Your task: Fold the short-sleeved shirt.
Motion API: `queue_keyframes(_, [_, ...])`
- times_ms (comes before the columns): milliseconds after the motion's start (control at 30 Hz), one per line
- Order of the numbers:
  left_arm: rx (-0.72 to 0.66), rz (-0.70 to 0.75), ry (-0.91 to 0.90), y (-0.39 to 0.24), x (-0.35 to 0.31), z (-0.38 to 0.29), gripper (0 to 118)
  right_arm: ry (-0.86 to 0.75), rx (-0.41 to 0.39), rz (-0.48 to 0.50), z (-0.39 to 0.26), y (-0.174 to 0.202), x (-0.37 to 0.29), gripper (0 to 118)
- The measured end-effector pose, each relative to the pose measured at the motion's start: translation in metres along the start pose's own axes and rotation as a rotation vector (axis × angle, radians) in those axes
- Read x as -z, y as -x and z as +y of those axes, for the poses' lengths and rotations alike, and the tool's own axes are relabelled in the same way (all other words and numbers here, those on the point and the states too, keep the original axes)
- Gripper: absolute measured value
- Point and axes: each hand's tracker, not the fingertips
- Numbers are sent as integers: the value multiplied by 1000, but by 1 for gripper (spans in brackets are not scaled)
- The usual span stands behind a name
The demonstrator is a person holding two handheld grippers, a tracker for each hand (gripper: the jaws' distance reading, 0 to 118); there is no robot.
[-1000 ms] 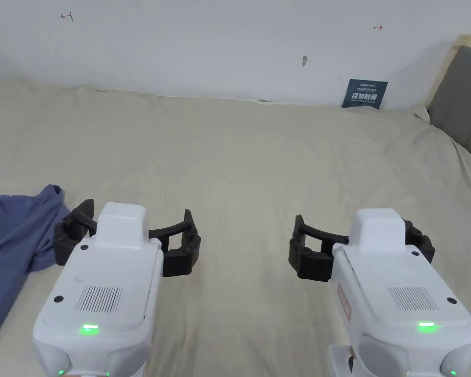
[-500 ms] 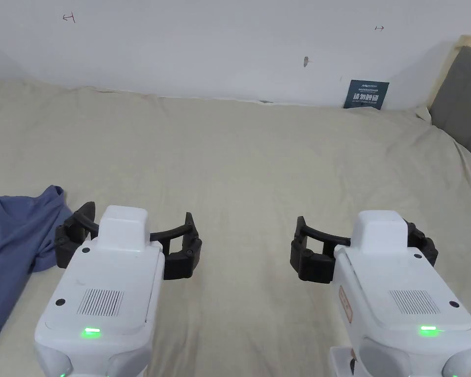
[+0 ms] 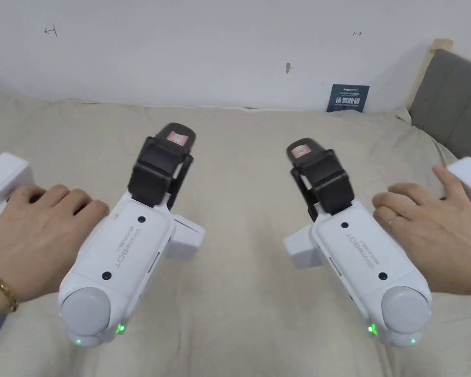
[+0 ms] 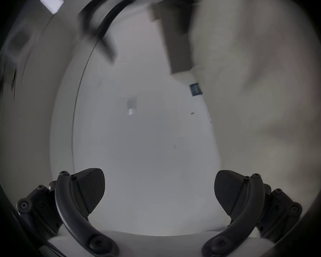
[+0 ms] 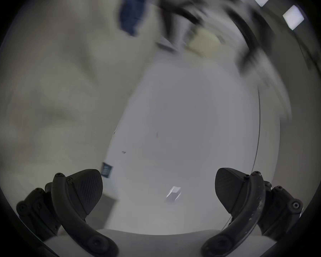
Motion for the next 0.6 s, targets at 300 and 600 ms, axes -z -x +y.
queue_keyframes(300, [-414,-73,78,23,-7,-11,118,134,625,93,-11,-51,0,118])
queue_keyframes(600, [-1963,141,517,42,-13,-53,118,369,2133,70,-53,-36,-12,118])
